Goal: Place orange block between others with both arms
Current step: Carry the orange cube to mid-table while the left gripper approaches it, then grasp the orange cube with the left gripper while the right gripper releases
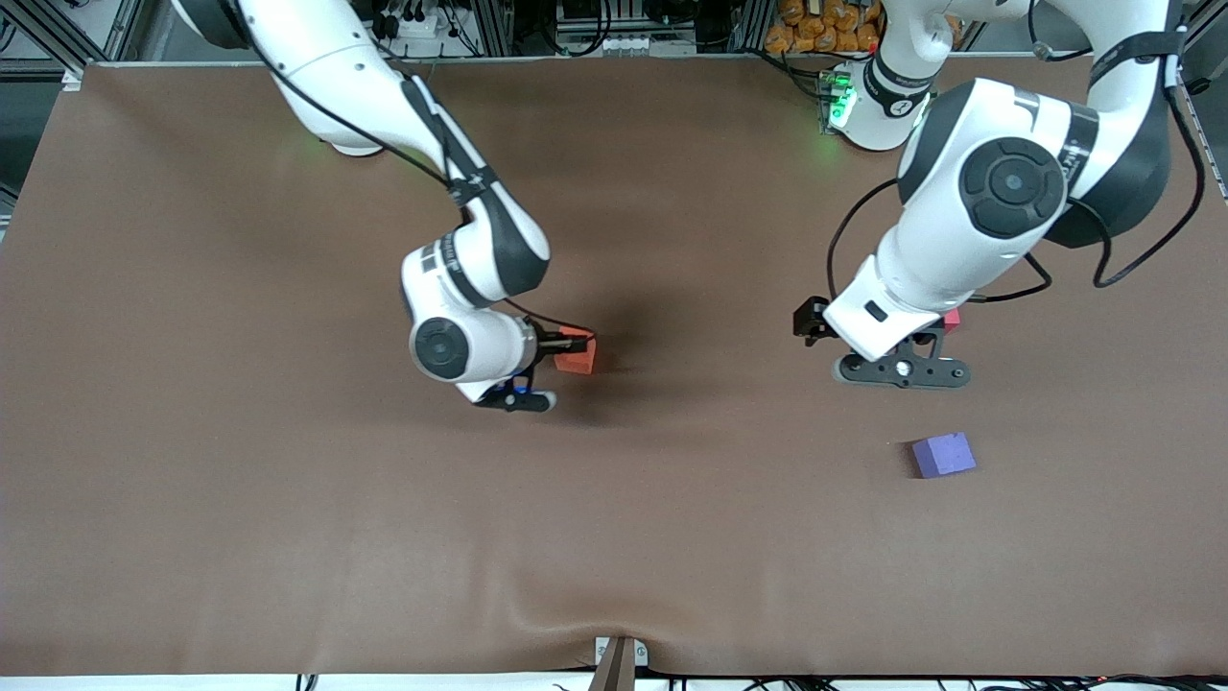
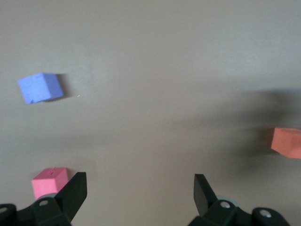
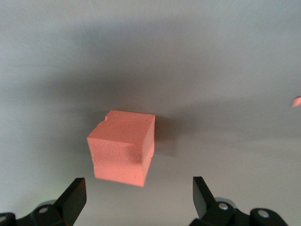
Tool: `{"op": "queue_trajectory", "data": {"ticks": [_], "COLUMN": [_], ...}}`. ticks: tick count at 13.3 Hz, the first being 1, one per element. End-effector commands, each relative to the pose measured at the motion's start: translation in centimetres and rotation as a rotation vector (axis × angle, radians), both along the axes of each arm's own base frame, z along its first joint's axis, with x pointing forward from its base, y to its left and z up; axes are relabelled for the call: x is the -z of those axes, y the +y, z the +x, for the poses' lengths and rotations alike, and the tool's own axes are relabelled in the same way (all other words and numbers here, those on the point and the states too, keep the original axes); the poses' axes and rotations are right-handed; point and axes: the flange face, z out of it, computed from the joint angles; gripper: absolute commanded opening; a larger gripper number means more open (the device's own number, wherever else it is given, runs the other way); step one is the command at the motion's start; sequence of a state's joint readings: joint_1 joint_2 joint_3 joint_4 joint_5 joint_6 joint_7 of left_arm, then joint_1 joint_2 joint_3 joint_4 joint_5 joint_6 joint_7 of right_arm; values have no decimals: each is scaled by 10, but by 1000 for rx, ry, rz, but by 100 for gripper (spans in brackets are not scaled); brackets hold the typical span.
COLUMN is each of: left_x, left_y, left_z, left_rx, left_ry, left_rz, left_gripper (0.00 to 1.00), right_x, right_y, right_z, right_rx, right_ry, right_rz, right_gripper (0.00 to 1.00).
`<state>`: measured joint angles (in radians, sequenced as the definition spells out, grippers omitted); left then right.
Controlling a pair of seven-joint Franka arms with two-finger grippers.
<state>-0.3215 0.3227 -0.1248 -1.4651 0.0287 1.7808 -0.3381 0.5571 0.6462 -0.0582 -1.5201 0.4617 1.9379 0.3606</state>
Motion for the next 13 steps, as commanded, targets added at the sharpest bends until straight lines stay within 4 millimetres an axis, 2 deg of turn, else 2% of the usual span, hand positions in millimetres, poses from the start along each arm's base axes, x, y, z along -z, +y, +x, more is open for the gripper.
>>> {"op": "queue_trajectory", "data": {"ticks": [1,3,4,7,8,10,11,13], "left_x": [31,66,86,125,143,167,179,195], "left_y": [-50,-101,-120,-159,-173,-203,-221,-253], "left_z": [2,-4,-5,-9,-11,-22,-33,-57], "left_rx": [17,14,1,-5,8,-1,1,21], "left_ry": [-42,-73,-87,-130,-142,-159,-156,-152], "left_rz": [-8,-37,-52,-102,-119,-155,-160,-167], "left_gripper": [100,100,100,100,100,100,100,100], "right_x": [-89,-142,-164,-232,-254,-285,-302,-324], "right_y": [-37,-76,-96,-160,-181,-235,-263,-306], "right_z": [2,2,-1,-3,-2,2,3,-1], "right_rx": [-69,-91,-80,-73,-98,-106,-79,-71], "right_ry": [-58,-76,-62,-48,-31,-13,-39,-86], "right_rz": [-18,-71,-79,-125,-125,-108,-99,-107], "right_gripper": [100,100,100,100,100,100,100,100]}}
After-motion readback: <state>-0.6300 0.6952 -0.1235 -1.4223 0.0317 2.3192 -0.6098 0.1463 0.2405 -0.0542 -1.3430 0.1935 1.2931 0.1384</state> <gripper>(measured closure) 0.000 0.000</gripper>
